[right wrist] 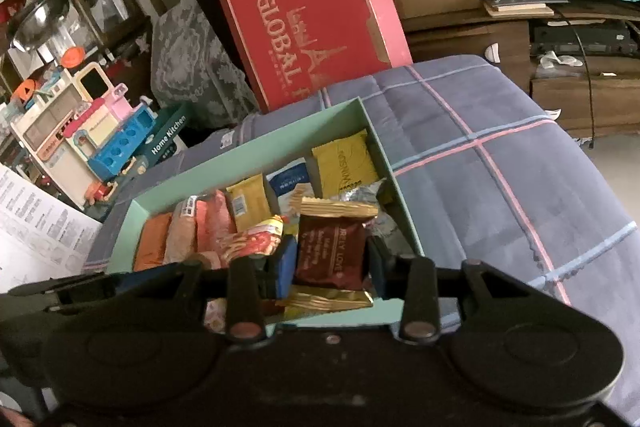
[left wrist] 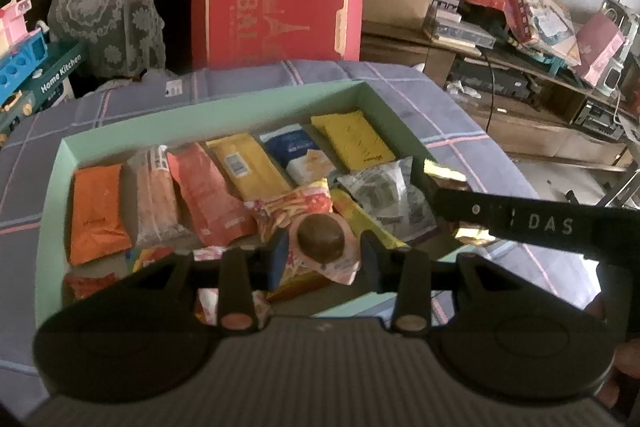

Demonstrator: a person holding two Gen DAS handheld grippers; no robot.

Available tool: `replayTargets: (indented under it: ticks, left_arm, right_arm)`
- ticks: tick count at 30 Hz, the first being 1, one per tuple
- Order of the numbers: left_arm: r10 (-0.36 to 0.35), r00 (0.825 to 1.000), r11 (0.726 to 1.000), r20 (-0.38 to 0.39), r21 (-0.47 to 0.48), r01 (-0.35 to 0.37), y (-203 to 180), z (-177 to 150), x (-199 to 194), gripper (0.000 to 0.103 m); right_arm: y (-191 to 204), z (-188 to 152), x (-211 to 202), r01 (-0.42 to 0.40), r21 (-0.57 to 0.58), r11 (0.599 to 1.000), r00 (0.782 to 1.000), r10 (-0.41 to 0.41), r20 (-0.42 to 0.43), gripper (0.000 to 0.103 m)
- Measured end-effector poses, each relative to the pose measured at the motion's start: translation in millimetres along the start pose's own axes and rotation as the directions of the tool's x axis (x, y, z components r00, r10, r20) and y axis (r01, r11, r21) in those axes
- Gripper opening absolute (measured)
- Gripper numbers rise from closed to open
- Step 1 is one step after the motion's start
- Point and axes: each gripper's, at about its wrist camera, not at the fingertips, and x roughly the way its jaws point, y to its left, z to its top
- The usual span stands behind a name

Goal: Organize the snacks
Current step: 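Open both tools to drop the chocolates into the box, then move both tools back to the remaining packets on the cloth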

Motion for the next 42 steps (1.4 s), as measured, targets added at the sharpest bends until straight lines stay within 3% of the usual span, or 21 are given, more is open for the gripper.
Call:
replayTargets:
  ticks: [1,2,3,4,5,6,12,30,42]
  left_arm:
    - [0.01,1.0,1.0,-0.007,0.001,-0.01,0,0,2,0.061]
    - [0.024,1.0,1.0,-0.008,0.002,-0.024,0,0,3,0.073]
    - [0.043,0.999,0.999,0.002,0.001,-0.043,0,-1,3,0.094]
    - [0.066,0.998,0.998,0.02,-0.002,-0.066,1,-2,1,0.103]
    - [0.08,0.996,0.997,0.032,-0.005,-0.08,1,-2,0,0.103]
    - [0.085,0.996,0.996,0.029,-0.006,-0.085,2,-2,0,0.103]
    - [0.088,0.996,0.996,0.0,-0.032,-0.088,7,-7,-5,0.103]
    - [0.095,0.994,0.994,0.062,-0.056,-0.092,10,-30,-76,0.103]
    - [0.177,0.984,0.973,0.019,-0.153,-0.172,75,-80,-99,0.103]
  right_arm:
    - [1,0,-1,0.001,-0.006,1.0,1.0,-0.001,0.009,0.053]
    - [2,0,-3,0.002,-0.007,1.0,1.0,-0.001,0.022,0.071]
    - [2,1,-6,0.006,-0.007,1.0,0.999,-0.005,0.041,0.081]
    - [3,1,-10,0.012,-0.008,1.0,0.997,-0.012,0.07,0.095]
    - [4,1,-13,0.02,-0.01,1.0,0.995,-0.019,0.093,0.102]
    - [5,2,-15,0.028,-0.014,1.0,0.994,-0.027,0.11,0.103]
    - [8,1,-23,0.041,-0.02,0.999,0.993,-0.039,0.109,0.103]
    - [36,-19,-71,0.012,-0.056,0.998,0.996,-0.007,0.087,0.103]
    - [81,-46,-68,-0.052,-0.112,0.992,0.999,0.052,-0.01,0.103]
